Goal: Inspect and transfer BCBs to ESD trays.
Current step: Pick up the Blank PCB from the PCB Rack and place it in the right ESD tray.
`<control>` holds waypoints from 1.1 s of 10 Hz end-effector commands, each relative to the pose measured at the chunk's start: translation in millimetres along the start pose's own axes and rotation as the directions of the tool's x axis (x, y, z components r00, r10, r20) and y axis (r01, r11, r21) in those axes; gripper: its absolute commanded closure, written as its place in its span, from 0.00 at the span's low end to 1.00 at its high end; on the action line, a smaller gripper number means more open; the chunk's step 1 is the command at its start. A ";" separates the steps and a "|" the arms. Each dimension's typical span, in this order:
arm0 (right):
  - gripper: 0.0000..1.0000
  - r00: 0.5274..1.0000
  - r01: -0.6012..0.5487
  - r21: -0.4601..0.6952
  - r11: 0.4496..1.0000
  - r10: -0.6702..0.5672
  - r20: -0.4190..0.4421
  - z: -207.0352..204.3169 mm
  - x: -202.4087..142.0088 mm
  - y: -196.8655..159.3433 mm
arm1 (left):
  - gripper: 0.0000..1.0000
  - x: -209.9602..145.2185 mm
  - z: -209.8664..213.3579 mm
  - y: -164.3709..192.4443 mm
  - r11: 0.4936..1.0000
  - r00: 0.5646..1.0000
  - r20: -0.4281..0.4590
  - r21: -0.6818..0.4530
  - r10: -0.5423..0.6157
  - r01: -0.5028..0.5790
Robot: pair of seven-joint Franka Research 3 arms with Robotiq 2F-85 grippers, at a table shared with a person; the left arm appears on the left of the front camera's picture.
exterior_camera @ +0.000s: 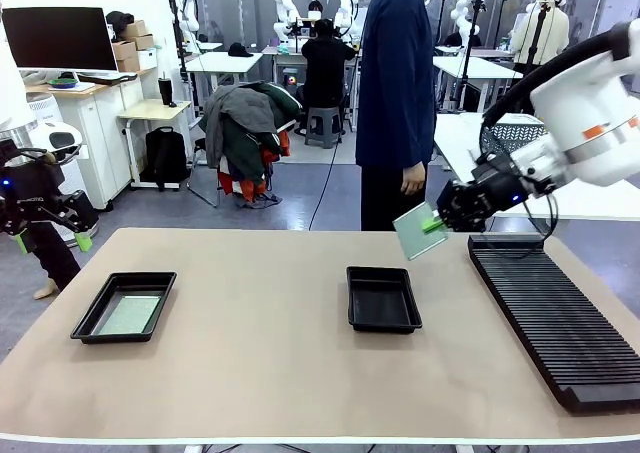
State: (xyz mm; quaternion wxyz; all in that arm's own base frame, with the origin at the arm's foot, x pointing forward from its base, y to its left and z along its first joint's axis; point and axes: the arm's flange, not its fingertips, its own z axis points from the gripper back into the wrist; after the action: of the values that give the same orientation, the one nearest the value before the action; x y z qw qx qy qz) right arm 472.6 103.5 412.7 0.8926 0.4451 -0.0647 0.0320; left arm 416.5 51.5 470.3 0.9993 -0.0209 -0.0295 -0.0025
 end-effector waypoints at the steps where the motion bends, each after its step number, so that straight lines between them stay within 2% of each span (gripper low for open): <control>1: 0.98 0.998 0.018 0.037 0.999 -0.020 0.056 -36.4 0.9 -8.1 | 0.00 0.0 -2.2 -0.1 1.000 1.000 0.008 -0.009 0.001 -0.001; 3: 0.98 0.993 0.074 0.033 0.997 -0.077 0.093 -67.4 -2.0 -22.5 | 0.00 0.0 -2.2 -0.1 1.000 1.000 0.008 -0.009 0.001 -0.001; 5: 0.98 0.994 0.082 0.031 0.996 -0.084 0.068 -92.1 -4.8 -32.7 | 0.00 0.0 -2.2 -0.1 1.000 1.000 0.008 -0.009 0.001 -0.001; 11: 0.98 0.991 0.132 0.015 0.991 -0.132 0.035 -123.2 -10.9 -56.9 | 0.00 0.0 -2.2 -0.1 1.000 1.000 0.008 -0.009 0.001 -0.001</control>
State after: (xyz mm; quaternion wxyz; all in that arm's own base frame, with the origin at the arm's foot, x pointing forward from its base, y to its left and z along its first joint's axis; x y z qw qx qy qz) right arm 477.0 160.0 298.2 0.8915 0.4511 -0.0292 -0.0300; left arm 416.5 51.5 470.3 0.9993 -0.0209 -0.0295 -0.0024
